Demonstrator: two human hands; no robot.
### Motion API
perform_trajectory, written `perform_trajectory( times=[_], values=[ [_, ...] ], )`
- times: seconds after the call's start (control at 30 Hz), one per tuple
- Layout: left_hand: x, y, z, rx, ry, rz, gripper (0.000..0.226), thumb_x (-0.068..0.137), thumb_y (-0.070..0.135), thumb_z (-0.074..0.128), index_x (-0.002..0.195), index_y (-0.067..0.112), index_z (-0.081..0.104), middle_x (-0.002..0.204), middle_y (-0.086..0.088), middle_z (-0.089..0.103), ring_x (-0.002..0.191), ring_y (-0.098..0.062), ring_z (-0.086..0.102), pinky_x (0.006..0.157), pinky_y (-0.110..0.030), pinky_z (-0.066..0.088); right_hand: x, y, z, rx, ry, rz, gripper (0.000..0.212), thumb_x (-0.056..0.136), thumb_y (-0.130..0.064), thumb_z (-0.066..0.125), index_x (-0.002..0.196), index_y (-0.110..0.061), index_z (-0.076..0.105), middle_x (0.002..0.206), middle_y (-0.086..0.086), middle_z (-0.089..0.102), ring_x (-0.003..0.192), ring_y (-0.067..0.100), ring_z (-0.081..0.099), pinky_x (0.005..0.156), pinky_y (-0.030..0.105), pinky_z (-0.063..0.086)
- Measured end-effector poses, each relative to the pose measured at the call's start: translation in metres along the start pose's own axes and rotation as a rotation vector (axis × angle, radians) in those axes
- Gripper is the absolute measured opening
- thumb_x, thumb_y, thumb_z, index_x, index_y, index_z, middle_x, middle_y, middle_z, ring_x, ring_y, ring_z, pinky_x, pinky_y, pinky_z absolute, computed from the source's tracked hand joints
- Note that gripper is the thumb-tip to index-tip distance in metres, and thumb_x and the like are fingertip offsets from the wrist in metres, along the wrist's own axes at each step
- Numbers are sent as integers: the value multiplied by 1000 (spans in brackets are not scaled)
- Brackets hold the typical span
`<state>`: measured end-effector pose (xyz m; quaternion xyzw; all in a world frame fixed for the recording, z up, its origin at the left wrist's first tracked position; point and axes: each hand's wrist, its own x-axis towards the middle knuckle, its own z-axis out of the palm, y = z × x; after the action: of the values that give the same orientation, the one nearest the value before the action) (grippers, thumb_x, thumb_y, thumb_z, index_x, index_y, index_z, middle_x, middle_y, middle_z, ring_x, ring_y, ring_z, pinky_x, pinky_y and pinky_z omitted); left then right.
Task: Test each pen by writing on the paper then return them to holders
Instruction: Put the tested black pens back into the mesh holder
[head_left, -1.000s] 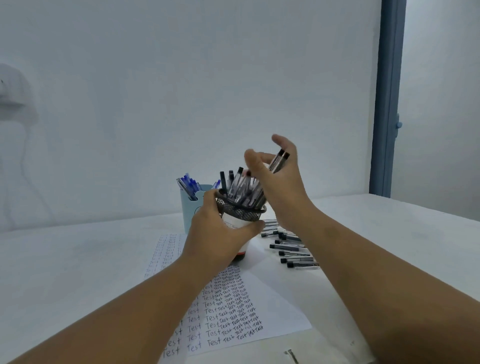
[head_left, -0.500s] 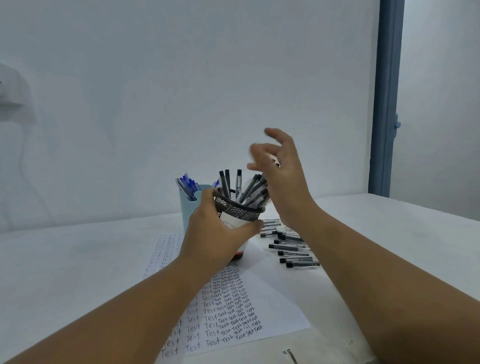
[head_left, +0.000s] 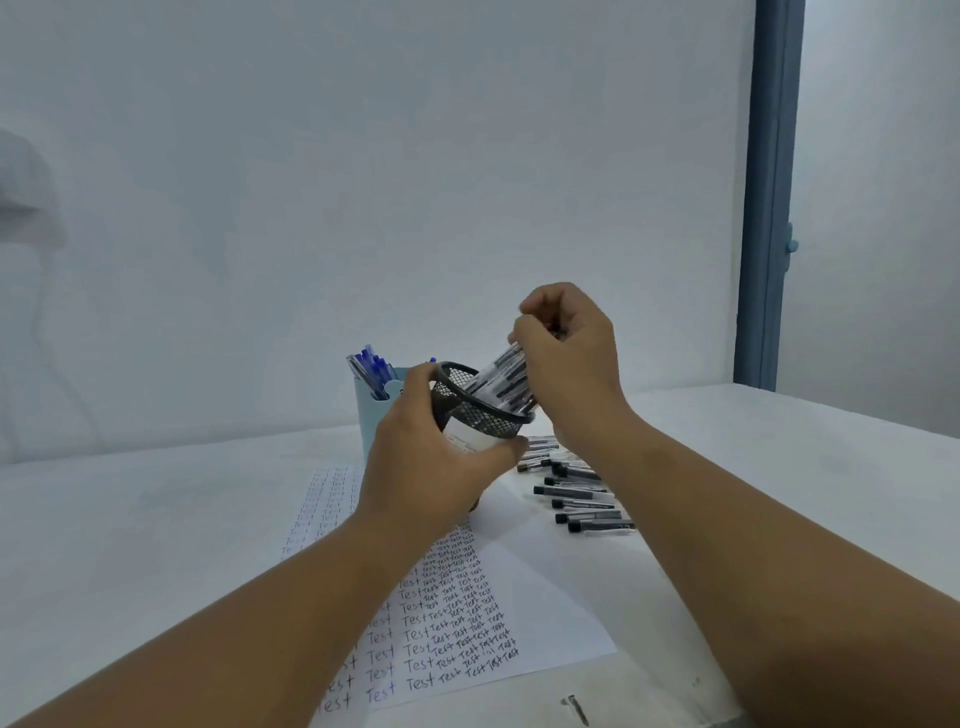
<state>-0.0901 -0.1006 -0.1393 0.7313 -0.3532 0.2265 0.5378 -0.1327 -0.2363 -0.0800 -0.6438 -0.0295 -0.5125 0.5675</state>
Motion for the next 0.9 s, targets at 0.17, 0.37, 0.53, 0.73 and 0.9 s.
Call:
perform_trajectory(
  times=[0.17, 0.37, 0.53, 0.73, 0.9],
  values=[
    [2, -6, -3, 14, 24, -20, 80, 54, 56, 88, 120, 37, 47, 99, 19, 67, 90, -4, 67, 80, -42, 59, -6, 2, 3, -54, -232, 85, 13, 83, -10, 76, 76, -19, 71, 74, -9, 66, 67, 7, 61, 63, 25, 53],
    [2, -7, -4, 124, -20, 54, 88, 52, 68, 80, 126, 40, 42, 105, 17, 64, 95, -7, 66, 82, -42, 58, -4, 7, 1, -56, -136, 86, 21, 79, -3, 70, 84, -22, 62, 78, 0, 61, 65, 15, 57, 62, 33, 52],
    [4, -14, -6, 129, -6, 0, 90, 51, 67, 82, 127, 40, 42, 108, 18, 64, 97, -6, 65, 86, -43, 57, 0, 10, -5, -118, -295, 164, 22, 82, -35, 81, 99, -27, 69, 103, -6, 70, 91, 11, 68, 79, 33, 56],
    [6, -14, -7, 96, 1, -19, 82, 56, 63, 85, 124, 39, 45, 107, 19, 64, 100, -5, 63, 89, -41, 57, 19, -2, -27, -252, -368, 310, 49, 99, -63, 41, 127, -25, 57, 117, -3, 66, 111, 17, 62, 98, 43, 49],
    [7, -14, -7, 76, -4, -19, 80, 59, 59, 87, 124, 37, 47, 107, 21, 63, 103, -5, 62, 91, -41, 56, 12, -11, -69, -595, -629, 294, 90, 80, -85, 15, 139, -27, 50, 131, -4, 58, 123, 17, 55, 107, 44, 43]
  ],
)
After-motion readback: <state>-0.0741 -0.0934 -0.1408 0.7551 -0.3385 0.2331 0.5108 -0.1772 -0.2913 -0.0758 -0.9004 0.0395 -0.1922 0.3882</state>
